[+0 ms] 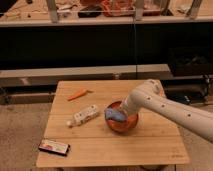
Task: Place the white sponge in the ceramic bowl
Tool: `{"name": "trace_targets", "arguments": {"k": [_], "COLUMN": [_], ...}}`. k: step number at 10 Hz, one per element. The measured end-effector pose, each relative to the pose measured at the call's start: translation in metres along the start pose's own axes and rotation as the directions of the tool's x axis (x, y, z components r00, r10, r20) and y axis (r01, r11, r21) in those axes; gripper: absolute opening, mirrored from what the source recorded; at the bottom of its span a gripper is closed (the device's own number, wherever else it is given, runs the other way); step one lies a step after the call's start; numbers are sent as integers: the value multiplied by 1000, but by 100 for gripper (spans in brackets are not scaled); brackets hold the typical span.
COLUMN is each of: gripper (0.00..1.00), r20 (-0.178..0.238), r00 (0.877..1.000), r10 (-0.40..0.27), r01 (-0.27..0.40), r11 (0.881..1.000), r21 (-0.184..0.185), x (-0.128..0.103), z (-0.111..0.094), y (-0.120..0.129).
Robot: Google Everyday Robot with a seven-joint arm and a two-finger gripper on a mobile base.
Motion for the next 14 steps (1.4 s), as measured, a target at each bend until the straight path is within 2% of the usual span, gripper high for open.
{"name": "trace_targets", "arguments": {"k": [8, 9, 12, 14], "gripper": [3, 9, 11, 19], "r20": [5, 6, 8, 10], "r00": [1000, 1000, 1000, 1000], "r10": [1, 5, 9, 10], "r01": [-1, -5, -9, -10], "r11": [1000, 1000, 1000, 1000], "r21": [-5, -5, -6, -6], "x": [4, 5, 6, 7], "z": [4, 4, 5, 6], "y": [-1, -1, 0, -1]}}
